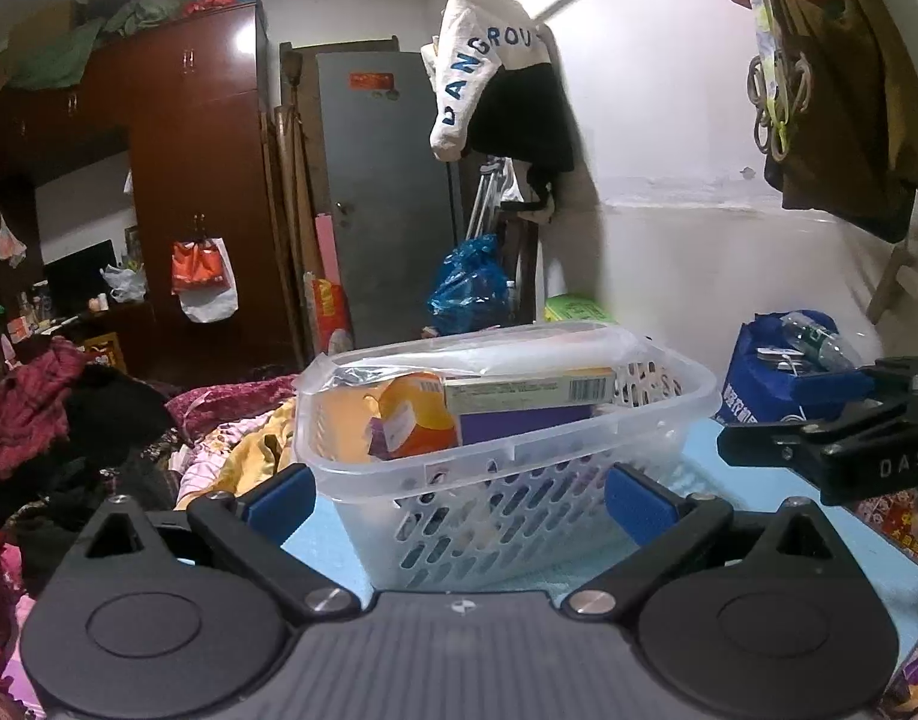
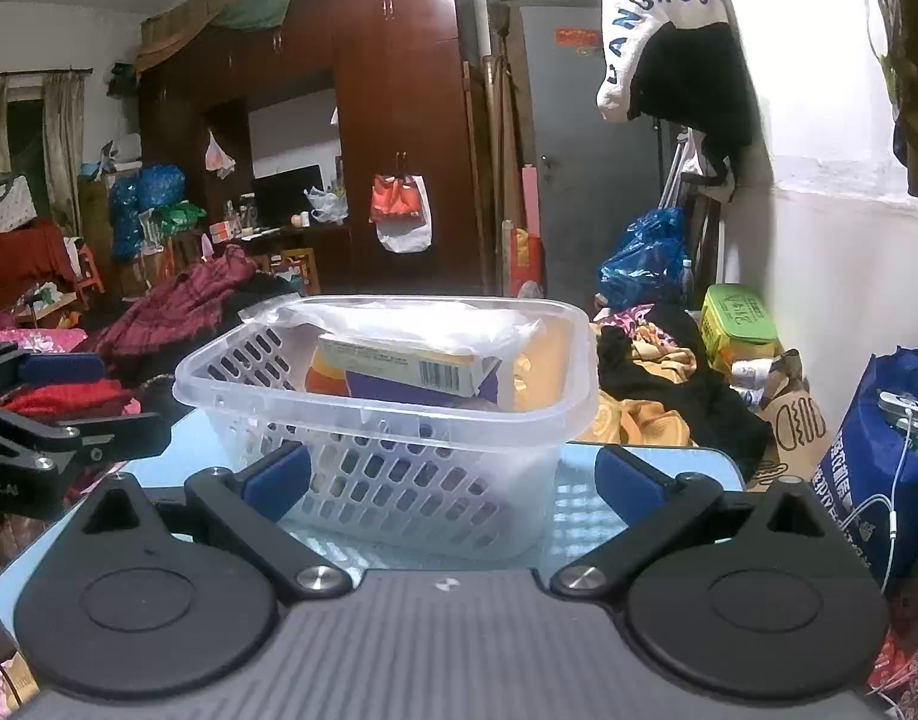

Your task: Organize objects

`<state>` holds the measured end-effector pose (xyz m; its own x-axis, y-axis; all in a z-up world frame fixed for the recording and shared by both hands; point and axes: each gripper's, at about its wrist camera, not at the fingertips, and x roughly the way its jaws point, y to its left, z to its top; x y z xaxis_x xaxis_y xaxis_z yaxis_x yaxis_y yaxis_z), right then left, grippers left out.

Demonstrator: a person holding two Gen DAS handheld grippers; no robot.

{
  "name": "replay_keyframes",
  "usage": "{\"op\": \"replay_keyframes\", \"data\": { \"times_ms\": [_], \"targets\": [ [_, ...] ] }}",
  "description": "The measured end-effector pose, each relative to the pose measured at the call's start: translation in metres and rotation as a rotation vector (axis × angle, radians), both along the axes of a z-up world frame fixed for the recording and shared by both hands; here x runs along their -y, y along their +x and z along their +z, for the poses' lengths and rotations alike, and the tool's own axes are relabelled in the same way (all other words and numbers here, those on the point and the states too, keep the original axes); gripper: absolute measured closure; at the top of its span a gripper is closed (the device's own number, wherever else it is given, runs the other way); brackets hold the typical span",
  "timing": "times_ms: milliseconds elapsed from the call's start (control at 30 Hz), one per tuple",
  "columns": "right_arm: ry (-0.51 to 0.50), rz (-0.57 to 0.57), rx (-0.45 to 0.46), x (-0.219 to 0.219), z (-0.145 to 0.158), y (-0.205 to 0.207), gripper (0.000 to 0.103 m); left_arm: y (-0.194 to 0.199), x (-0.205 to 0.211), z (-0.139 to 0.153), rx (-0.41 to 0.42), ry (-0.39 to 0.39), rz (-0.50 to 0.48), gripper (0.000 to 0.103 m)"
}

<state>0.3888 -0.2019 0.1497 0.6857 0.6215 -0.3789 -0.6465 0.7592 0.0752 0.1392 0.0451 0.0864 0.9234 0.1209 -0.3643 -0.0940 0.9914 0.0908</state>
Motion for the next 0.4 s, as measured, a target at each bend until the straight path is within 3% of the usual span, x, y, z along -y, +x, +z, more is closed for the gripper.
{"op": "replay_keyframes", "data": {
  "times_ms": [400],
  "targets": [
    [-0.006, -0.009, 0.003, -0.0016, 0.0005, -0.0022, 0.0, 0.0042, 0.006, 0.0013, 0.013, -0.027, 0.0, 0.0]
  ]
}}
